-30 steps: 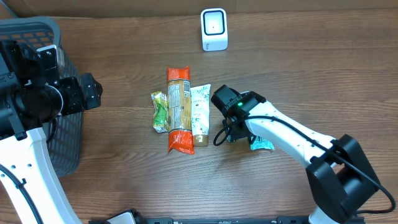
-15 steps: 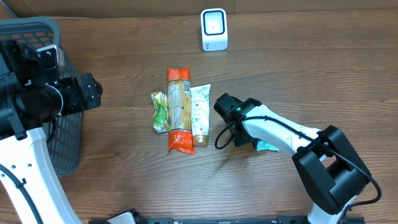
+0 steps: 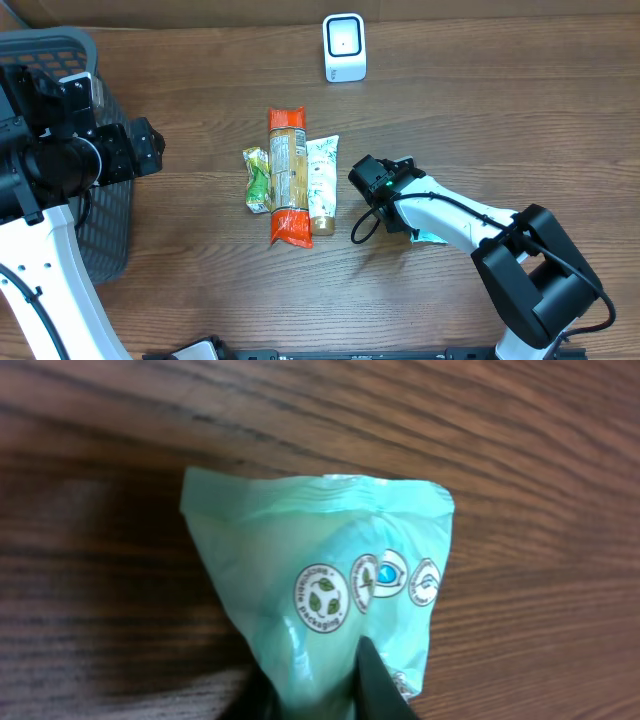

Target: Scan the item barcode

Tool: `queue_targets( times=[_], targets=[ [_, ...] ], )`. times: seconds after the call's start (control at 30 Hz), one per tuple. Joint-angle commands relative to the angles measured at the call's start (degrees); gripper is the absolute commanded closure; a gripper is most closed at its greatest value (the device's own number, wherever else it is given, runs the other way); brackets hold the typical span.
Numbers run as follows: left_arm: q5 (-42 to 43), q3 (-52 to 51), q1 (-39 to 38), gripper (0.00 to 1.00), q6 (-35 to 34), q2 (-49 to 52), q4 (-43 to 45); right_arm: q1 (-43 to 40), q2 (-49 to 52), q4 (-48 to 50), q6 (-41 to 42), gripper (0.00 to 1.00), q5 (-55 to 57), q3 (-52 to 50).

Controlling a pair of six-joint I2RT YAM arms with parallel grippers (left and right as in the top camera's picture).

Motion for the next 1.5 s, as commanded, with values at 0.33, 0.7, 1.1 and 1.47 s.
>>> queue_targets(
  times=[0.33,0.7,1.1,1.47],
  targets=[
    [0.7,0.4,0.2,0.0,1.1,0.2,-0.1,-1.4,-1.5,-4.9,0.6,0.96,-25.7,9.0],
    [0.7,0.4,0.2,0.01,1.1,0.2,-0.1,-11.5,-5.0,8.2,-5.7,0.96,-61.5,8.1],
    [0.7,0.4,0.2,0.01,1.1,0.2,-0.1,-19.8,-4.8,16.8,-5.0,0.77,-63.5,-3.3],
    [0.7,0.4,0.2,0.0,1.1,0.2,-0.1,-28.2,-4.8,13.1,-4.0,0.41,-45.1,-3.3]
  ],
)
